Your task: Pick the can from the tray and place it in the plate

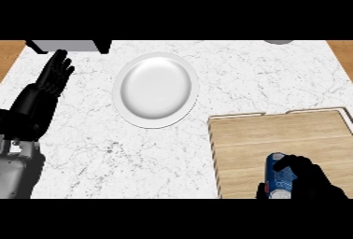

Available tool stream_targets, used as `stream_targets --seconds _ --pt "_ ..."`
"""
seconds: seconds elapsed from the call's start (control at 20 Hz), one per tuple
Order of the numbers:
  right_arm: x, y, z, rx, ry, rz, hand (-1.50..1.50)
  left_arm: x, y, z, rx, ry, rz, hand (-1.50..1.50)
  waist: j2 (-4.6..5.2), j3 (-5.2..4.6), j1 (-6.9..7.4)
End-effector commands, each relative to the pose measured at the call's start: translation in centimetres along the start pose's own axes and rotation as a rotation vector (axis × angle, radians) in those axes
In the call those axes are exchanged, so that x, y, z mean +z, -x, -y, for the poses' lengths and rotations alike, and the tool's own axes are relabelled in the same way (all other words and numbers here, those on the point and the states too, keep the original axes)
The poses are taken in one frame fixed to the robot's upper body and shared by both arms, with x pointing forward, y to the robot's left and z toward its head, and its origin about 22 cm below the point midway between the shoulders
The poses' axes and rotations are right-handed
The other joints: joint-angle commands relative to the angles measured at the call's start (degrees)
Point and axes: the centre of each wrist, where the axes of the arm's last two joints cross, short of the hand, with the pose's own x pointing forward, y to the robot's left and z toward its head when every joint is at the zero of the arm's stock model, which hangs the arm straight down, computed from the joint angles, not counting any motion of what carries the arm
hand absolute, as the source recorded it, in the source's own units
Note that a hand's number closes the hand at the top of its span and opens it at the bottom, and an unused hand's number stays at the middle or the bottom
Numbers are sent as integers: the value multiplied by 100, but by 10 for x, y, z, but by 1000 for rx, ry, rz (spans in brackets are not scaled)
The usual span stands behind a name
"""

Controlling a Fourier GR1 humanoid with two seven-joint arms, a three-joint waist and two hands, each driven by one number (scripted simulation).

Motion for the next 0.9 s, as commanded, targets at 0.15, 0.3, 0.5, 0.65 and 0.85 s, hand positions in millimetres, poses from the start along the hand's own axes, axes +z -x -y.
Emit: stream_targets --seconds 0.15,0.3,0.5,0.65,0.85 --pt "26 -65 33 -271 103 129 150 -12 0 -5 -10 9 7 0 29 8 35" --pt "25 -100 34 -299 107 187 150 -11 0 4 13 28 20 0 40 7 99" --pt "14 -130 40 -309 88 219 150 -4 -7 -4 9 19 24 0 26 9 164" --pt "8 -147 33 -300 78 237 150 -11 -2 18 10 16 5 0 25 12 92" --pt "-32 -184 32 -365 61 225 150 -6 -5 3 6 44 15 0 48 11 241"
